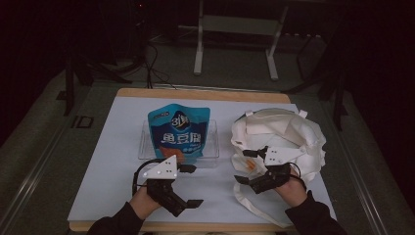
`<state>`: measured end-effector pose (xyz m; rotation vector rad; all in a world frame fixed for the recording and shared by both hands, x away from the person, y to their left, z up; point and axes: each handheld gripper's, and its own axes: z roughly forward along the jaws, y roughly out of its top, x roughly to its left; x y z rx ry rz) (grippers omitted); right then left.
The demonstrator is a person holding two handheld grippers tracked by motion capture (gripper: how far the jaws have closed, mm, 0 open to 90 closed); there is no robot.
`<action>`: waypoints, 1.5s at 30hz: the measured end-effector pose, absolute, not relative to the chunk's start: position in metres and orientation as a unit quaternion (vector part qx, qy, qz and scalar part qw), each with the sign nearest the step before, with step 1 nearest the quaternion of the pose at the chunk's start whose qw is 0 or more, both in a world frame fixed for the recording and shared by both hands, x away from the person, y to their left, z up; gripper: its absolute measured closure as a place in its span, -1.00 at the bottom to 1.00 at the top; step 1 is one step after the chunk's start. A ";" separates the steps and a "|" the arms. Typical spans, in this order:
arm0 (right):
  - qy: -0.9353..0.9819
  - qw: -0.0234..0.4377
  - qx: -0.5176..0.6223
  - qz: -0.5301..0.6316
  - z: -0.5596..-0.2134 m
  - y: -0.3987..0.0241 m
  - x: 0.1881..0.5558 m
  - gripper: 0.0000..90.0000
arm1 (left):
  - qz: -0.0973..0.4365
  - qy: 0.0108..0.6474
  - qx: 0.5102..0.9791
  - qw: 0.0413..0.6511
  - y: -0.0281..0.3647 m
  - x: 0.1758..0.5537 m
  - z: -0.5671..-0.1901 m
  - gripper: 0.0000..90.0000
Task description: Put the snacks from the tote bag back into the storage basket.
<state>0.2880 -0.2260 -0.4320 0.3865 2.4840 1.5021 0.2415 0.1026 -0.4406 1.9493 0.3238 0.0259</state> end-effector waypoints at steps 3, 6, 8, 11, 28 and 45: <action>0.844 0.111 0.135 0.507 -0.436 -0.229 0.284 -0.68 | 0.007 0.134 0.825 0.550 0.097 0.243 -0.445 -0.97; 0.837 0.116 0.144 0.514 -0.441 -0.234 0.279 -0.68 | 0.006 0.133 0.826 0.547 0.092 0.243 -0.450 -0.97; 0.833 0.120 0.148 0.519 -0.445 -0.238 0.276 -0.69 | 0.002 0.129 0.830 0.543 0.090 0.242 -0.453 -0.97; 0.832 0.124 0.155 0.518 -0.448 -0.243 0.272 -0.69 | -0.002 0.130 0.831 0.540 0.087 0.241 -0.458 -0.97; 0.825 0.163 0.195 0.505 -0.467 -0.269 0.260 -0.70 | 0.017 0.119 0.855 0.505 0.075 0.238 -0.485 -0.97; 0.826 0.175 0.173 0.507 -0.472 -0.264 0.256 -0.69 | 0.020 0.126 0.854 0.504 0.079 0.233 -0.491 -0.97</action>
